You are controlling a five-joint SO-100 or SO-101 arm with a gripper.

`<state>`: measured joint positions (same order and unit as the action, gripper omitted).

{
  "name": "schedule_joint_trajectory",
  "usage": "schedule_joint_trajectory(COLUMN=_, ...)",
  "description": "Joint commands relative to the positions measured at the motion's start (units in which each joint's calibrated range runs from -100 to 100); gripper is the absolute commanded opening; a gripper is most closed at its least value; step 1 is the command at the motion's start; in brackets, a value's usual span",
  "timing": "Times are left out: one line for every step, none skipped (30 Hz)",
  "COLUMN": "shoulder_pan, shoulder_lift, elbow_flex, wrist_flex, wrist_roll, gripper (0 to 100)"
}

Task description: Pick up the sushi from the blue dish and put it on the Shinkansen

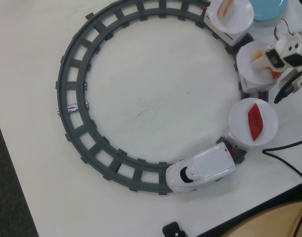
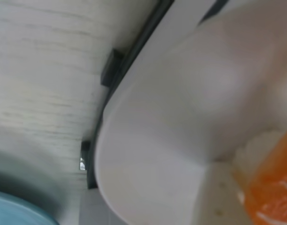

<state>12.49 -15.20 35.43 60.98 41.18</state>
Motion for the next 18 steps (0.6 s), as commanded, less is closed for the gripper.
schedule_joint_trajectory(shoulder_pan=0.45, shoulder_lift=-0.04, elbow_flex=-1.68, wrist_flex=2.99, wrist_roll=-0.17, gripper=17)
schedule_joint_trajectory(shoulder_pan=0.45, shoulder_lift=-0.71, elbow_flex=-1.86, wrist_flex=3.76, wrist_roll=-0.22, gripper=22)
schedule_joint_trajectory(shoulder_pan=0.45, shoulder_lift=-1.63, elbow_flex=-1.77, wrist_flex=4.45, wrist_roll=-0.12, gripper=27)
schedule_joint_trajectory(shoulder_pan=0.54, shoulder_lift=-2.88, elbow_flex=-1.41, wrist_flex=4.96, wrist_roll=0.04, gripper=30)
schedule_joint_trajectory(shoulder_pan=0.63, shoulder_lift=-4.3, elbow_flex=-0.87, wrist_flex=5.56, wrist_roll=0.04, gripper=33)
schedule_joint_trajectory(shoulder_pan=0.63, shoulder_lift=-5.89, elbow_flex=-0.25, wrist_flex=6.16, wrist_roll=-0.17, gripper=35)
schedule_joint_trajectory(shoulder_pan=0.63, shoulder_lift=-7.56, elbow_flex=0.38, wrist_flex=6.67, wrist_roll=-0.22, gripper=37)
schedule_joint_trajectory(shoulder_pan=0.72, shoulder_lift=-9.31, elbow_flex=0.83, wrist_flex=7.18, wrist_roll=-0.38, gripper=38)
schedule_joint_trajectory(shoulder_pan=0.81, shoulder_lift=-11.31, elbow_flex=0.92, wrist_flex=7.7, wrist_roll=-1.32, gripper=39)
schedule_joint_trajectory(shoulder_pan=1.6, shoulder_lift=-13.65, elbow_flex=0.74, wrist_flex=7.78, wrist_roll=-3.26, gripper=39)
schedule_joint_trajectory(shoulder_pan=2.66, shoulder_lift=-16.41, elbow_flex=0.29, wrist_flex=7.53, wrist_roll=-6.25, gripper=39)
schedule_joint_trajectory(shoulder_pan=3.89, shoulder_lift=-19.5, elbow_flex=-0.61, wrist_flex=7.36, wrist_roll=-10.13, gripper=39)
schedule_joint_trajectory(shoulder_pan=5.65, shoulder_lift=-22.5, elbow_flex=-1.23, wrist_flex=7.36, wrist_roll=-14.22, gripper=39)
schedule_joint_trajectory(shoulder_pan=8.2, shoulder_lift=-25.68, elbow_flex=-1.32, wrist_flex=7.36, wrist_roll=-18.37, gripper=39)
schedule_joint_trajectory(shoulder_pan=11.37, shoulder_lift=-28.35, elbow_flex=-1.14, wrist_flex=8.04, wrist_roll=-22.09, gripper=39)
schedule_joint_trajectory(shoulder_pan=14.63, shoulder_lift=-31.02, elbow_flex=0.02, wrist_flex=8.47, wrist_roll=-25.29, gripper=38)
schedule_joint_trajectory(shoulder_pan=18.06, shoulder_lift=-33.44, elbow_flex=2.0, wrist_flex=8.9, wrist_roll=-27.8, gripper=38)
schedule_joint_trajectory(shoulder_pan=21.14, shoulder_lift=-35.7, elbow_flex=4.69, wrist_flex=8.81, wrist_roll=-29.59, gripper=38)
